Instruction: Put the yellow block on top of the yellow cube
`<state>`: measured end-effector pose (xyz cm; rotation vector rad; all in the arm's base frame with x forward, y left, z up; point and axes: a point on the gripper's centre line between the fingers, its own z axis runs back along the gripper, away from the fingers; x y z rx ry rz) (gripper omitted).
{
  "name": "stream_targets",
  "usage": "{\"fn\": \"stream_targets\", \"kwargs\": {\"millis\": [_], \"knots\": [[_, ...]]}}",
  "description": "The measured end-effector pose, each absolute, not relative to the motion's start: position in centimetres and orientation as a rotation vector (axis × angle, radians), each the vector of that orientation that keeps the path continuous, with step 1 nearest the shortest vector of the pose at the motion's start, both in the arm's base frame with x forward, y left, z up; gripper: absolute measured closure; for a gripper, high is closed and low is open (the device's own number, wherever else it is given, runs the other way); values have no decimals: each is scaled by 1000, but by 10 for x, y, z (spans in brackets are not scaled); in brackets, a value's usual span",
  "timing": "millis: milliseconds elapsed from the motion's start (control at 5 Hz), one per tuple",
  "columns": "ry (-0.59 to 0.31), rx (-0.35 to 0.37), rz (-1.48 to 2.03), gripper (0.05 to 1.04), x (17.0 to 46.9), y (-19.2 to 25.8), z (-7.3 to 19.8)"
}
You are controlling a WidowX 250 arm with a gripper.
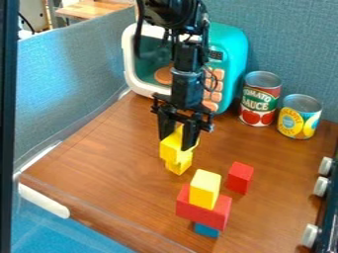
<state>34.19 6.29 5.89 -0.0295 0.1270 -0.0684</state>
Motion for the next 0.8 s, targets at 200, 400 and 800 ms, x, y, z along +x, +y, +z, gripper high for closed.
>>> {"fn": "stream_targets", "kwargs": {"millis": [200,400,800], "knots": [[123,-42,-73,450,343,63,61],[134,-48,-72,156,341,65,62],[134,-48,-71,79,342,65,64]]}}
